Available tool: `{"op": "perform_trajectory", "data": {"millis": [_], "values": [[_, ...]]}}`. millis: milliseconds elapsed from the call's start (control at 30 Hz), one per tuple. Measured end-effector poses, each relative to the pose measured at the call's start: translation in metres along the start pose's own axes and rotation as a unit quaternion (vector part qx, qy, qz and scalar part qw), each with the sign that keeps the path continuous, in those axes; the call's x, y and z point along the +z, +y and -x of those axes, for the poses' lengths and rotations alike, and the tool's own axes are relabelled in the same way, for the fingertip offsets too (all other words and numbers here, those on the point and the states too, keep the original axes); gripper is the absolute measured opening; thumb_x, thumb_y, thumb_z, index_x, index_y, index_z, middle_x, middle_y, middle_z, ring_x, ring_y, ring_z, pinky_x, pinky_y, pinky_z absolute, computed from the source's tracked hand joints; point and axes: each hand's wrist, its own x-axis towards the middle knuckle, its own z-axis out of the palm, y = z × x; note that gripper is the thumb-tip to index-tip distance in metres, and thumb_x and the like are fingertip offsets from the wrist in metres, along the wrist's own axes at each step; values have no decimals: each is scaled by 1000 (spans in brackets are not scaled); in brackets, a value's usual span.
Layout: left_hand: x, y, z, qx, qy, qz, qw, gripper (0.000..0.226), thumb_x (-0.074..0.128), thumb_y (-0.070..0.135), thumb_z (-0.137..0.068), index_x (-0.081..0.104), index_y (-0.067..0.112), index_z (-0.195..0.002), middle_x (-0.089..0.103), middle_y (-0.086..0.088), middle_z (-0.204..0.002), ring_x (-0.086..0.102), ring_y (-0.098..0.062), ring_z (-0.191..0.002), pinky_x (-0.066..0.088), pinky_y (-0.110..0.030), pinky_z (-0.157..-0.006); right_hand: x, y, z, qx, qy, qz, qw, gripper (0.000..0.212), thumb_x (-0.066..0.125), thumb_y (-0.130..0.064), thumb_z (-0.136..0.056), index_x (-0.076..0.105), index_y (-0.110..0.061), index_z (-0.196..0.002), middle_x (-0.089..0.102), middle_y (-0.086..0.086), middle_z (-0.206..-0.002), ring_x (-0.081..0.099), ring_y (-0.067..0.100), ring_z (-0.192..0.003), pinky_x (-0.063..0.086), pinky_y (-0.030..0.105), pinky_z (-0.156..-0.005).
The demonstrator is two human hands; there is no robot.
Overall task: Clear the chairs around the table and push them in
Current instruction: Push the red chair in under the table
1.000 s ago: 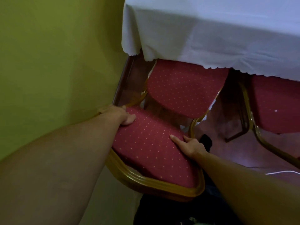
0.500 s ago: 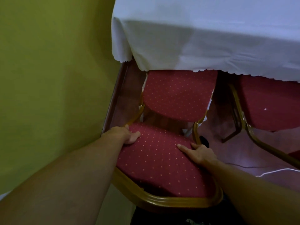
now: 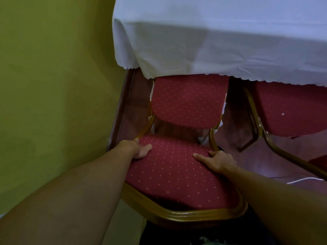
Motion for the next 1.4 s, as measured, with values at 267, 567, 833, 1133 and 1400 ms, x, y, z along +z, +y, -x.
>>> {"op": "perform_trajectory", "data": {"millis": [267, 567, 833, 1133, 1400], "values": [[-20, 13, 5, 11, 26, -2, 1000, 84, 14, 72, -96, 0, 21, -161, 11, -9, -168, 18, -33, -152, 19, -43, -119, -30, -6, -9, 6, 16, 10, 1000, 100, 43, -93, -71, 48, -30, -149, 49, 8, -151, 48, 34, -136, 39, 45, -111], [-28, 16, 11, 12, 35, -18, 999, 83, 13, 70, -97, 2, 19, -161, 13, -9, -167, 21, -33, -151, 22, -42, -118, -35, -11, -13, 9, 18, 17, 1000, 96, 44, -91, -74, 49, -30, -148, 49, 9, -151, 47, 35, -137, 38, 46, -113], [-35, 24, 18, 22, 52, -57, 997, 81, 18, 67, -99, 8, 16, -161, 16, -11, -166, 22, -34, -150, 24, -44, -118, -33, -13, -18, 2, 28, 38, 999, 89, 44, -87, -79, 57, -24, -141, 60, 10, -138, 58, 33, -124, 47, 41, -99], [-60, 59, 43, 75, 167, -29, 983, 88, 32, 75, -90, 8, 30, -161, 20, -14, -163, 29, -41, -145, 34, -55, -112, -80, -31, -23, -91, 97, -1, 991, 67, 54, -73, -85, 61, -19, -124, 67, 8, -118, 65, 29, -104, 52, 36, -82], [-70, 134, 98, 171, 285, -27, 943, 77, 28, 67, -97, 13, 27, -160, 33, -14, -158, 42, -38, -138, 38, -50, -105, -136, 9, 0, -169, 115, -42, 978, 66, 58, -60, -92, 50, -18, -143, 60, 7, -137, 60, 27, -121, 49, 38, -97]]}}
